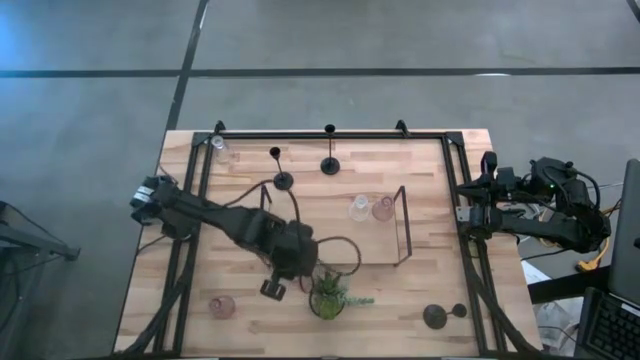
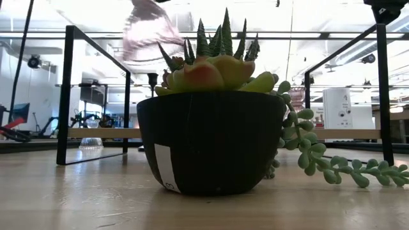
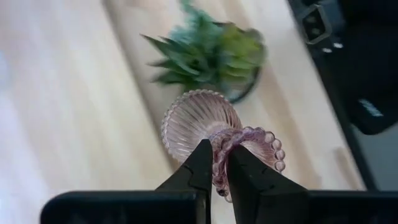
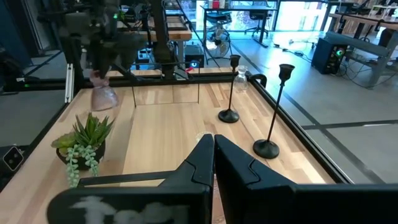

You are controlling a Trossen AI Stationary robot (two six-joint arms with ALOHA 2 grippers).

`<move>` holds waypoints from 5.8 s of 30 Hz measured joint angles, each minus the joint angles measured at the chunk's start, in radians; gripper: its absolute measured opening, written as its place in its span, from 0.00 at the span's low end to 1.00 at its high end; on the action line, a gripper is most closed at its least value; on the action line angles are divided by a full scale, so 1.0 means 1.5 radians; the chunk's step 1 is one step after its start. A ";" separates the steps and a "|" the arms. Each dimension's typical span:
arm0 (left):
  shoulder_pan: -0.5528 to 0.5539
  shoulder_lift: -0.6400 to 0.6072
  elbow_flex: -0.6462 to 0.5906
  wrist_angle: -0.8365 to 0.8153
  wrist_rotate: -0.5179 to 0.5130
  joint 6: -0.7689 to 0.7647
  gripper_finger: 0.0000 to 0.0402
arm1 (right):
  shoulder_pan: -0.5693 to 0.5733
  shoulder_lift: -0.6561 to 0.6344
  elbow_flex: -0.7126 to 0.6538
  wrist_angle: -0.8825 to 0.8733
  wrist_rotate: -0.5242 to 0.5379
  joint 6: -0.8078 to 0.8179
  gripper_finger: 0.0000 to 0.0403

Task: Pick & Place candle stick holders
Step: Put the right pink candle holder on the shelf, then put the transparent candle holder on the shelf

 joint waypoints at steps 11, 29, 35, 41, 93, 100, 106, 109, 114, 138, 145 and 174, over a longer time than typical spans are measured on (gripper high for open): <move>0.107 0.000 0.029 -0.028 -0.007 0.087 0.08 | 0.000 0.000 0.000 0.000 0.000 0.000 0.02; 0.257 0.008 0.036 0.032 0.042 0.174 0.08 | 0.000 0.001 0.000 0.000 0.000 0.000 0.02; 0.299 0.051 0.067 0.002 0.066 0.179 0.08 | 0.000 0.001 0.000 0.000 0.000 0.000 0.02; 0.316 0.105 0.135 -0.037 0.071 0.186 0.08 | 0.000 0.001 0.000 0.000 0.000 0.000 0.02; 0.381 0.303 0.301 -0.123 0.120 0.166 0.10 | 0.000 0.001 0.000 0.000 0.000 0.000 0.02; 0.383 0.302 0.278 -0.110 0.116 0.166 0.10 | 0.000 0.001 0.000 0.000 0.000 0.000 0.02; 0.384 0.302 0.278 -0.101 0.114 0.172 0.10 | 0.000 0.001 0.000 0.000 0.000 0.000 0.02; 0.384 0.302 0.278 -0.097 0.114 0.174 0.10 | 0.000 0.001 0.000 0.000 0.000 0.000 0.02; 0.384 0.302 0.278 -0.089 0.114 0.174 0.10 | 0.000 0.001 0.000 0.000 0.000 0.000 0.02; 0.385 0.302 0.279 -0.092 0.110 0.167 0.10 | 0.000 0.001 0.000 0.000 0.000 0.000 0.02; 0.385 0.302 0.279 -0.093 0.108 0.162 0.11 | 0.000 0.001 0.000 0.000 0.000 0.000 0.02; 0.386 0.283 0.301 -0.104 0.102 0.158 0.24 | 0.000 0.000 0.000 0.000 0.000 0.000 0.02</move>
